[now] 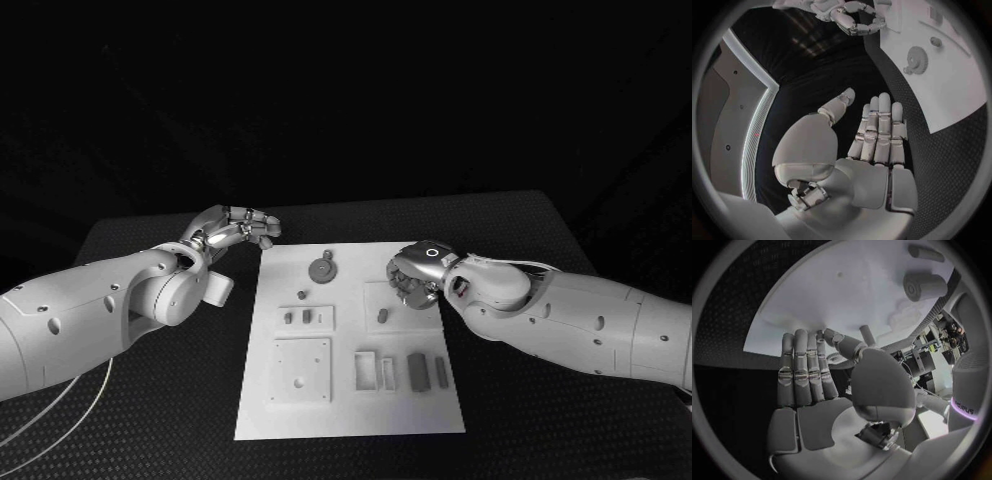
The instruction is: Assemble the parts on the task board
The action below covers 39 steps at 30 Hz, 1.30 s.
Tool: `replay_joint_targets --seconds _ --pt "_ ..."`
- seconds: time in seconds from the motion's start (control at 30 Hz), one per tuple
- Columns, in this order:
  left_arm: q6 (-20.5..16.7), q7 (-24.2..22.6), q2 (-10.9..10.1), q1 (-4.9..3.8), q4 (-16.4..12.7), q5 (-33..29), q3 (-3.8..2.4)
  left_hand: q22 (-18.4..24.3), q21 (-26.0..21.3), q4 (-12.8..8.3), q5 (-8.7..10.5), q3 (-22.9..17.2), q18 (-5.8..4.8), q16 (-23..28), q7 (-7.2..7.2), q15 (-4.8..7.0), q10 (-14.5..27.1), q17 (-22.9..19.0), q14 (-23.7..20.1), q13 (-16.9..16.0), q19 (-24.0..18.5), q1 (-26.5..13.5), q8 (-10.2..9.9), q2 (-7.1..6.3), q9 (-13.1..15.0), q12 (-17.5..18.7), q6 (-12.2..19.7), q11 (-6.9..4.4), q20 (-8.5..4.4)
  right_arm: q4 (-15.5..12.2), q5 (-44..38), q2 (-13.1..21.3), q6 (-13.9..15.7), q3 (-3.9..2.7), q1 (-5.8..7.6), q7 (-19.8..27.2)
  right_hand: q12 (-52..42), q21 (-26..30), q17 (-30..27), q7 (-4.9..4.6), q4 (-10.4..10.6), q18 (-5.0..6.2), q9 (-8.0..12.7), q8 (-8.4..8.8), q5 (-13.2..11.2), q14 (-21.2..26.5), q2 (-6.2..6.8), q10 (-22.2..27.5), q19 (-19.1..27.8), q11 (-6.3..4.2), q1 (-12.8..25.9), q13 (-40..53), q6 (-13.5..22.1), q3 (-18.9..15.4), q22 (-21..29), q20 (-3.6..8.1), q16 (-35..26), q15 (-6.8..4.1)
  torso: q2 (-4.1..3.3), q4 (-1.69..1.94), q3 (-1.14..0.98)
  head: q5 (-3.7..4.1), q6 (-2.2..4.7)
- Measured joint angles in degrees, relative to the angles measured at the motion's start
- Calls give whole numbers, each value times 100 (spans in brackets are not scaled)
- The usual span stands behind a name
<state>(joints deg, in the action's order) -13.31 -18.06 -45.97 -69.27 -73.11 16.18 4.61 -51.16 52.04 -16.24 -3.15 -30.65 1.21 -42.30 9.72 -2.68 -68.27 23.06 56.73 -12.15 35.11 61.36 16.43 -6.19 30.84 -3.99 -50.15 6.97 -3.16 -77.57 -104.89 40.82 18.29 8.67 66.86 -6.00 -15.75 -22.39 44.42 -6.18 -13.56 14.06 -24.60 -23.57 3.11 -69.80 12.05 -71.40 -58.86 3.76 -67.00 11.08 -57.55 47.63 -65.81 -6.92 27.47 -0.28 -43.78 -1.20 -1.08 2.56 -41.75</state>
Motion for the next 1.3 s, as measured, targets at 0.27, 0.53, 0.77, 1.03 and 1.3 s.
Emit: replay_joint_targets --seconds 0.27,0.53,0.77,1.03,1.3 --pt "-1 2 0 0 0 -2 0 0 0 0 0 0 -3 0 0 -9 2 0 9 5 0 0 0 0 0 0 0 2 0 -34 -172 3 63 16 -13 -76 12 -78 84 13 -92 28 -48 0 -1 -95 -38 -93 -92 -52 -38 97 -98 92 -38 50 58 -53 0 2 -4 4 -7" --pt "-3 2 3 0 8 -3 0 0 0 0 0 0 -32 33 0 -9 21 4 9 9 0 0 0 0 -1 0 0 20 0 -113 -194 67 140 28 -31 -111 57 -140 173 65 -84 52 -110 -34 -23 -197 -46 -222 -213 -100 -45 202 -189 180 -93 91 70 -115 1 3 -3 14 14" --pt "-5 2 4 0 16 -3 0 -5 0 0 0 0 -33 33 4 -9 21 6 9 10 0 0 0 0 -1 0 37 20 0 -186 -166 131 188 30 -50 -129 93 -176 197 65 -77 54 -151 -30 -24 -236 -45 -265 -246 -101 -45 280 -228 205 -119 121 91 -114 2 4 0 16 1" --pt "-8 2 4 0 42 -4 0 -4 0 0 0 0 -33 33 5 -9 20 11 9 16 0 0 -28 0 -1 0 36 20 0 -202 -140 141 203 -4 -74 -144 97 -178 221 85 -84 51 -169 -55 -24 -264 -45 -277 -247 -112 -45 314 -248 212 -123 121 88 -122 3 4 1 14 4" --pt "-11 2 4 0 62 -5 0 -10 -20 -9 0 23 -33 57 5 -9 20 18 9 22 0 0 -28 0 -1 0 36 20 0 -273 -67 182 190 -88 -67 -128 97 -190 242 91 -68 48 -189 -55 -28 -270 -44 -304 -275 -121 -44 326 -254 227 -137 131 88 -125 3 4 1 4 1"
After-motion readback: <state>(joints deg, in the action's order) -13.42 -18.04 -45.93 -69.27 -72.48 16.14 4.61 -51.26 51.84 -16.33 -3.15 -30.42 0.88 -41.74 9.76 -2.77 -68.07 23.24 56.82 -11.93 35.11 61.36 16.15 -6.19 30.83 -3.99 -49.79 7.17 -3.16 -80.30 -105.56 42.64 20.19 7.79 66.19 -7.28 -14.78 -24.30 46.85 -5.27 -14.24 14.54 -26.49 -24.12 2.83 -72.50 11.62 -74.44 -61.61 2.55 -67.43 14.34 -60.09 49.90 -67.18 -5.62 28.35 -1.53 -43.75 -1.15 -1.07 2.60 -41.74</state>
